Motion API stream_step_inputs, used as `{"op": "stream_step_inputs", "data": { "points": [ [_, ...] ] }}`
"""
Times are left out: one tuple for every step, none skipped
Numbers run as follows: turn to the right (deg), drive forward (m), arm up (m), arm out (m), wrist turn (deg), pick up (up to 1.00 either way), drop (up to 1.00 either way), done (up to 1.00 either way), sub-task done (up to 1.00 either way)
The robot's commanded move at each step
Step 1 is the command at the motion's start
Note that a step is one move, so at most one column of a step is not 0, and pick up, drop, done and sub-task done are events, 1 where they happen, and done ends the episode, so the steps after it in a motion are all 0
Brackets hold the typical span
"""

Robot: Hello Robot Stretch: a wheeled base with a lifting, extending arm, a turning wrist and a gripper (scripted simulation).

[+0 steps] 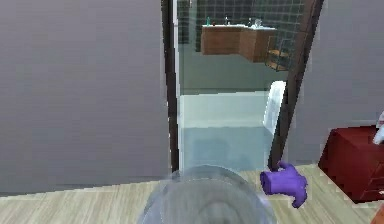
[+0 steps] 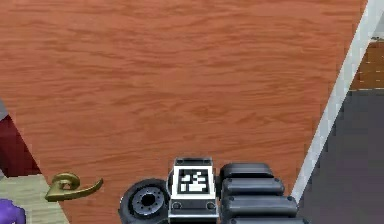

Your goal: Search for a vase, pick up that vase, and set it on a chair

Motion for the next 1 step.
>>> {"op": "stream_step_inputs", "data": {
  "points": [
    [0.0,0.40,0.00,0.00,0.0,0.00,0.00,0.00,0.00]
  ]
}}
